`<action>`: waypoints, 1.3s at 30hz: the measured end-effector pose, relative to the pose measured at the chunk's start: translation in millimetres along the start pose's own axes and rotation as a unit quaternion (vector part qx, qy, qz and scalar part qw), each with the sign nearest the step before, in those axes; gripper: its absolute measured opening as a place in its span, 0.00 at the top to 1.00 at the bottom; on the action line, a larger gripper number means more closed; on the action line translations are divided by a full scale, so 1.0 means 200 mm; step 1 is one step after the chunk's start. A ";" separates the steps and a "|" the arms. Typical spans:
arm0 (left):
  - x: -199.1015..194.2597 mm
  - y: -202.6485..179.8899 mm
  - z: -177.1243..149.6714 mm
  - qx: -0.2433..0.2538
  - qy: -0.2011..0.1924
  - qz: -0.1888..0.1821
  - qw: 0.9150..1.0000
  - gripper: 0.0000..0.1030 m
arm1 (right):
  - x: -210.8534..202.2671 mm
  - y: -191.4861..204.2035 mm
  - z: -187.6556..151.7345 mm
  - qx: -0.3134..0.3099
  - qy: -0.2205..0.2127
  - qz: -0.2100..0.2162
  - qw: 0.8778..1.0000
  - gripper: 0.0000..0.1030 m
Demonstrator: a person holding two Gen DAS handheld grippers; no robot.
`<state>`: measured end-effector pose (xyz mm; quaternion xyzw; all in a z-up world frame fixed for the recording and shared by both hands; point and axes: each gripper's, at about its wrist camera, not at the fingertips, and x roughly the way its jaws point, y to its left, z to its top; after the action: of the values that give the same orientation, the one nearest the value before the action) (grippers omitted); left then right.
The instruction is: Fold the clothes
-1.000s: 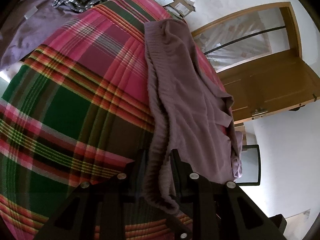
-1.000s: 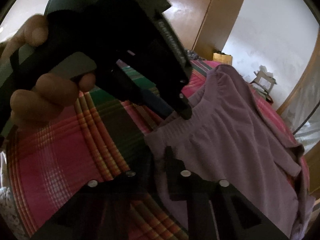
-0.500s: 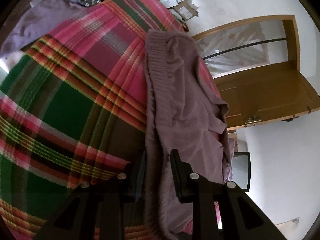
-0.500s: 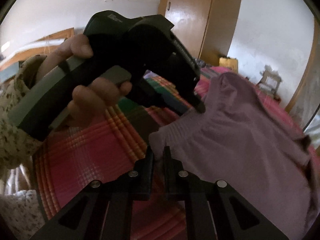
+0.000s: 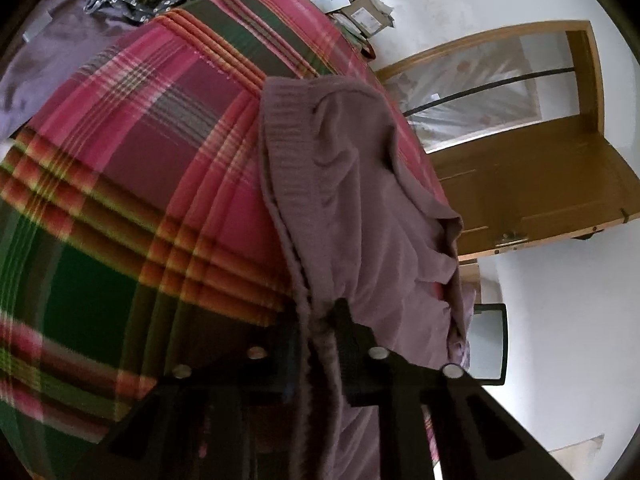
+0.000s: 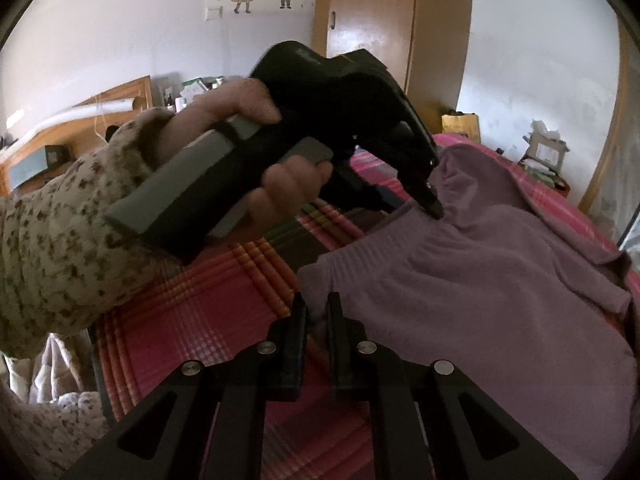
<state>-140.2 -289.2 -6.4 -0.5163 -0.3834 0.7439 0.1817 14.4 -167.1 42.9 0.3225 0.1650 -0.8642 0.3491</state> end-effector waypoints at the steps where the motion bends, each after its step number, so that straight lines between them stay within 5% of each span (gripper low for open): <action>1: 0.00 0.00 0.00 -0.001 -0.002 -0.002 1.000 0.90 | 0.00 0.00 0.00 0.001 -0.001 -0.001 1.000 0.91; 10: -0.10 0.03 -0.01 0.004 -0.042 -0.020 0.999 0.92 | -0.05 0.10 -0.03 -0.005 -0.006 -0.007 1.000 0.90; 39: -0.35 0.27 0.07 -0.005 -0.061 0.025 0.998 0.92 | 0.21 0.37 0.17 -0.040 0.011 0.059 0.997 0.90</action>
<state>-118.7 -375.6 -0.5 -0.4800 -0.3849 0.7764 0.1364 28.2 -257.1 35.6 0.3268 0.1843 -0.8313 0.4100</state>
